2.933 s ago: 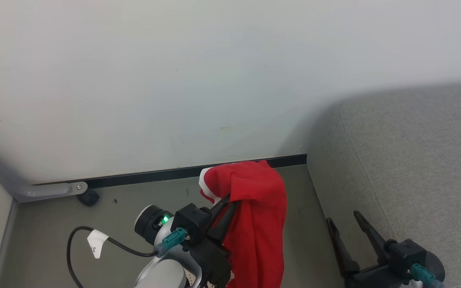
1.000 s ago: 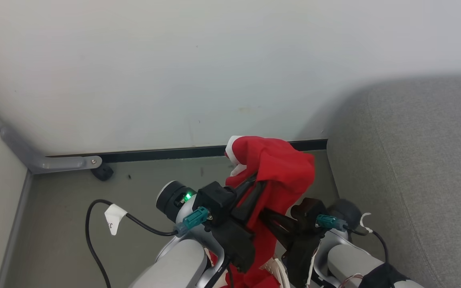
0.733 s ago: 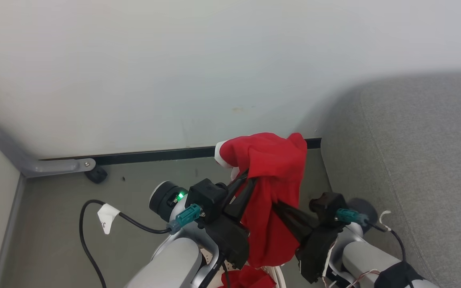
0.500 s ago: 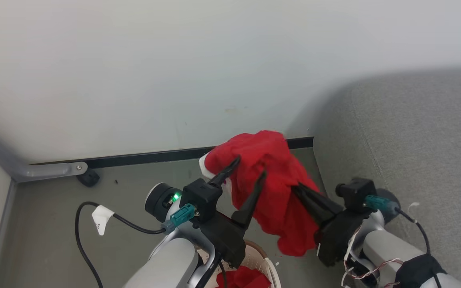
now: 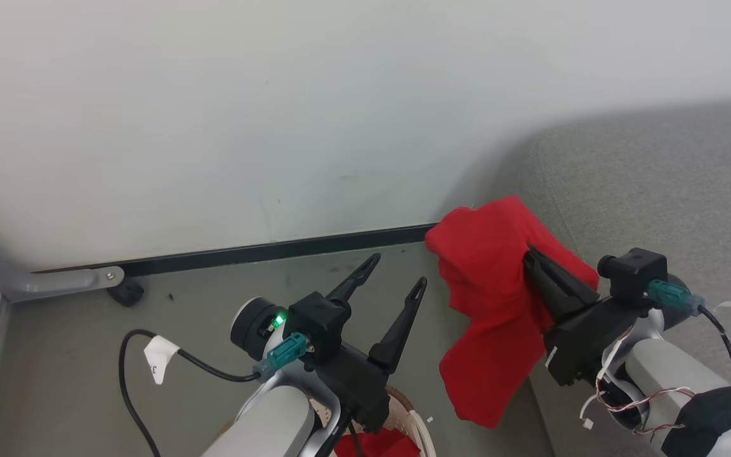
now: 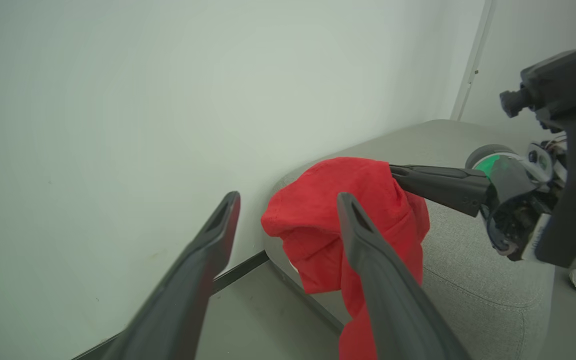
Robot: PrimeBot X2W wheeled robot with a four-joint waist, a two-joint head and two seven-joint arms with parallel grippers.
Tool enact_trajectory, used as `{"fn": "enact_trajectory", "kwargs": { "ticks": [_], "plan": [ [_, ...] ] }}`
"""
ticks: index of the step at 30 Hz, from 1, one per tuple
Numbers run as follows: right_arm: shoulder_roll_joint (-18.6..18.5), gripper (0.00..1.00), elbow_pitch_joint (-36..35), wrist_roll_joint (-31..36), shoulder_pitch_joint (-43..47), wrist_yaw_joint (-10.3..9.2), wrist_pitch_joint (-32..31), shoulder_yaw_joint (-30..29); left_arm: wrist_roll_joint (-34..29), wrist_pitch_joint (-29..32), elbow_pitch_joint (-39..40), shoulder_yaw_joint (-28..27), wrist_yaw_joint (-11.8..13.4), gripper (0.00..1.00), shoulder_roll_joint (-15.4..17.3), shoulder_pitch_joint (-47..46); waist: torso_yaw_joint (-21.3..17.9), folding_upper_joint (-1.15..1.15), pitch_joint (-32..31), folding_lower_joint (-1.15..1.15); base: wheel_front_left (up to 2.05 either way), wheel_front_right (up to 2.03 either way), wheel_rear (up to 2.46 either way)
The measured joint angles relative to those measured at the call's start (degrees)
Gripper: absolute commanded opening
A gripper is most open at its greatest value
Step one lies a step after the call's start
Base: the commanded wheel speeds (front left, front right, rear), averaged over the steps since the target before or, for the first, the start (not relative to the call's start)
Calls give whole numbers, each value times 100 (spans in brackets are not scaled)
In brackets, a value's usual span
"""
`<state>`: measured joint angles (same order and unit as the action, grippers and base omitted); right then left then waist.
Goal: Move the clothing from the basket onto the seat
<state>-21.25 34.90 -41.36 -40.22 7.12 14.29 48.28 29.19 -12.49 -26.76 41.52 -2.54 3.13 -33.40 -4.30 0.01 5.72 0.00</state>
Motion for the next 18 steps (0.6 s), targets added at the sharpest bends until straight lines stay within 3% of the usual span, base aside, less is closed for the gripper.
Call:
{"fn": "enact_trajectory", "kwargs": {
  "ticks": [18],
  "plan": [
    [-491,0,-606,466,686,-267,0,-658,-1,-80,207,130,-55,100,90,345,-705,0,-94,0,0,0,0]
  ]
}}
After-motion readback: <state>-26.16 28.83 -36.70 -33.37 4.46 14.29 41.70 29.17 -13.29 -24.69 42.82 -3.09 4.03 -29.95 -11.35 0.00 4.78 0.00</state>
